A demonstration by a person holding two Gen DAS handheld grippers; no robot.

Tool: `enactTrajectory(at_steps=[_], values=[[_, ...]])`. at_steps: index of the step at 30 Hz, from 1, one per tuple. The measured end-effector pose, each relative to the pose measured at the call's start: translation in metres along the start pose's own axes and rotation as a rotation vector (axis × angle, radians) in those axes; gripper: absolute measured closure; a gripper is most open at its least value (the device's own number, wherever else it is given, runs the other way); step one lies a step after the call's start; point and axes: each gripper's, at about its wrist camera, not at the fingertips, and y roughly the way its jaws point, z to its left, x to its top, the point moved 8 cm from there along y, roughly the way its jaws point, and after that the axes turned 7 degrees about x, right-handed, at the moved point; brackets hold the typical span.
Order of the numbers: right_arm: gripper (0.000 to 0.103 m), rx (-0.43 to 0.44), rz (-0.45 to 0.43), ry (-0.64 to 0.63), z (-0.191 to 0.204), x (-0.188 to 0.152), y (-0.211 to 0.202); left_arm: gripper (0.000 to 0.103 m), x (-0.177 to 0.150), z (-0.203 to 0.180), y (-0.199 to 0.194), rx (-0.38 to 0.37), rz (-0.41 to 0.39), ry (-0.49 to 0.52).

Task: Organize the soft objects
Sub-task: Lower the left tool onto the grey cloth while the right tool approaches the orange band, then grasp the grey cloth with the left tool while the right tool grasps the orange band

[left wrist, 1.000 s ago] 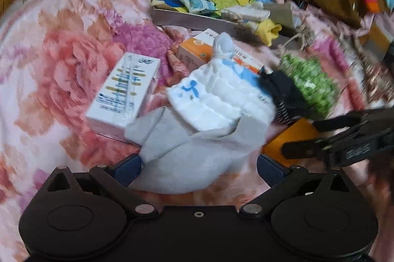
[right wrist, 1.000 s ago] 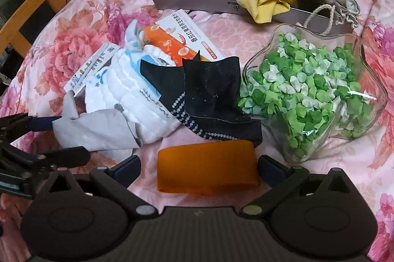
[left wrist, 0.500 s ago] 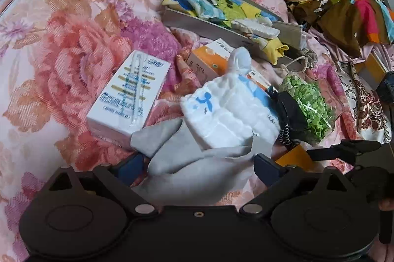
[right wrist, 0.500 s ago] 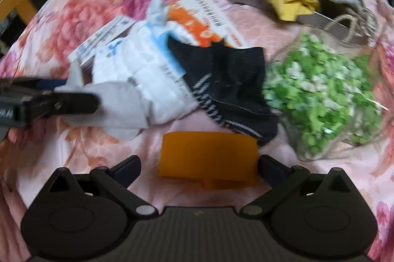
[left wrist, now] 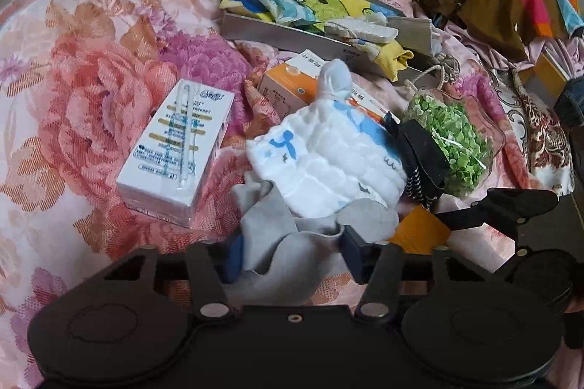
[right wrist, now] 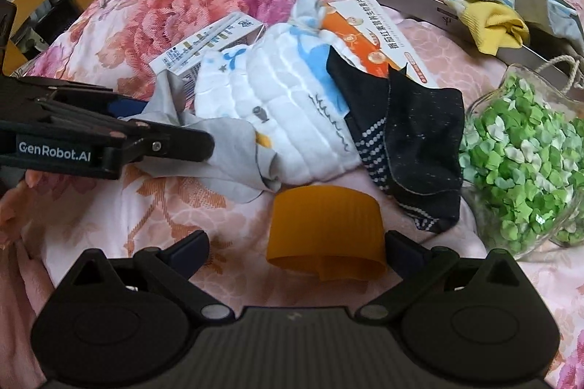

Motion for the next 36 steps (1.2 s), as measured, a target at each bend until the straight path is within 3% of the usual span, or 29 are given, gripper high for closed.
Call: enactTrajectory(at_steps=[9,13,18,23,36], values=[[0.02,-0.054,0.028,-0.048,0.006,-0.007,0.006,0.074,-0.002,-0.014,-0.006,-0.013,-0.035,0.097],[0.03,-0.085,0.018,-0.076,0.009,-0.007,0.005,0.075,-0.006,-0.021,-0.006,-0.019,-0.042,0.149],[0.04,-0.121,0.034,-0.1,0.008,-0.009,0.006,0.075,-0.005,-0.017,-0.003,-0.018,-0.039,0.139],[0.043,-0.136,0.032,-0.113,0.008,-0.009,0.006,0.074,-0.004,-0.012,0.0,-0.001,-0.034,0.137],[0.051,-0.138,-0.008,-0.192,0.02,-0.014,0.0,0.056,-0.008,-0.013,0.0,0.065,-0.022,0.164]])
